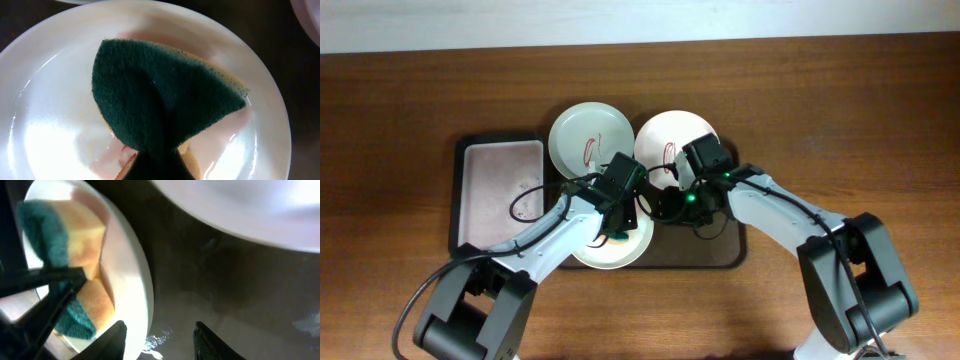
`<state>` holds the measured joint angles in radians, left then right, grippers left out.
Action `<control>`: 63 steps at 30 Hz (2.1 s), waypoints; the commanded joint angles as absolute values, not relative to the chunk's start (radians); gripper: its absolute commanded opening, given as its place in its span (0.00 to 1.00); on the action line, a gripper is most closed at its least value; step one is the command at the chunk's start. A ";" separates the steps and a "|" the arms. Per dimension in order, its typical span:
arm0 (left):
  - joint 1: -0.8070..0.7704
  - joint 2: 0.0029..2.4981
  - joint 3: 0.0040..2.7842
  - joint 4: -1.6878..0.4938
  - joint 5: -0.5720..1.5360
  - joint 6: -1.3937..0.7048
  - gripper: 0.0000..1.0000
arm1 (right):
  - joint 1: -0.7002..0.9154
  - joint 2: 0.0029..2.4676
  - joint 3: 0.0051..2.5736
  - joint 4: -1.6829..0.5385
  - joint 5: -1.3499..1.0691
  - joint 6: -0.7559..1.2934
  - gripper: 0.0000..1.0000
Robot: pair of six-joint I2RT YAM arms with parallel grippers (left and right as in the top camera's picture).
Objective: Clean dirty plates on tray and stack at the side
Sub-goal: 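Scrub the front plate with the held sponge using the left gripper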
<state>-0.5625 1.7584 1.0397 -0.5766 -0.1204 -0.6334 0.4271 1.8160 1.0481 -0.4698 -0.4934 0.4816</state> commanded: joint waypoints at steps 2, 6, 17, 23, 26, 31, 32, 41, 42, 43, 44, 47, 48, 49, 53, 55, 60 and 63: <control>-0.563 1.738 1.031 -0.577 -0.120 -0.636 0.00 | 0.471 1.855 1.048 -0.450 -0.455 0.665 0.47; -0.562 1.738 1.031 -0.577 -0.120 -0.636 0.00 | 0.491 1.859 1.046 -0.445 -0.403 0.739 0.46; -0.562 1.738 1.031 -0.590 -0.131 -0.636 0.00 | 0.491 1.859 1.036 -0.568 -0.238 0.829 0.35; -0.559 1.738 1.031 -0.612 -0.234 -0.636 0.00 | 0.490 1.859 1.035 -0.588 -0.231 0.828 0.35; -0.543 1.737 1.033 -0.611 -0.262 -0.636 0.00 | 0.490 1.859 1.035 -0.587 -0.231 0.828 0.35; -0.529 1.723 1.082 -0.529 0.051 -0.475 0.00 | 0.490 1.859 1.035 -0.587 -0.231 0.823 0.35; -0.530 1.722 1.084 -0.509 0.103 -0.469 0.00 | 0.490 1.859 1.035 -0.587 -0.231 0.824 0.35; -0.530 1.767 1.026 -0.515 0.094 -0.584 0.00 | 0.490 1.859 1.035 -0.588 -0.231 0.823 0.35; -0.530 1.775 1.011 -0.514 0.058 -0.595 0.00 | 0.490 1.859 1.035 -0.588 -0.231 0.823 0.35; -0.529 1.780 1.003 -0.514 0.030 -0.601 0.00 | 0.490 1.859 1.035 -0.588 -0.231 0.823 0.35; -0.529 1.784 0.998 -0.515 0.012 -0.603 0.00 | 0.490 1.859 1.035 -0.588 -0.231 0.823 0.35; -0.529 1.798 0.994 -0.517 -0.064 -0.603 0.00 | 0.490 1.859 1.035 -0.588 -0.235 0.823 0.35; -0.529 1.801 0.994 -0.517 -0.091 -0.603 0.00 | 0.490 1.859 1.035 -0.588 -0.235 0.823 0.35; -0.529 1.801 0.994 -0.518 -0.141 -0.603 0.00 | 0.490 1.859 1.035 -0.588 -0.235 0.823 0.35; -0.529 1.797 1.000 -0.532 -0.321 -0.602 0.00 | 0.490 1.859 1.035 -0.588 -0.235 0.820 0.35; -0.528 1.788 1.011 -0.547 -0.337 -0.595 0.00 | 0.490 1.859 1.035 -0.592 -0.234 0.820 0.35; -0.527 1.721 1.039 -0.588 -0.233 -0.553 0.00 | 0.490 1.859 1.035 -0.594 -0.231 0.820 0.35; -0.527 1.627 1.040 -0.597 -0.133 -0.544 0.00 | 0.490 1.859 1.036 -0.567 -0.231 0.748 0.31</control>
<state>-0.5377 1.7382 1.0210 -0.5884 -0.1974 -0.5713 0.4862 1.8408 1.0576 -0.5705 -0.3099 0.8085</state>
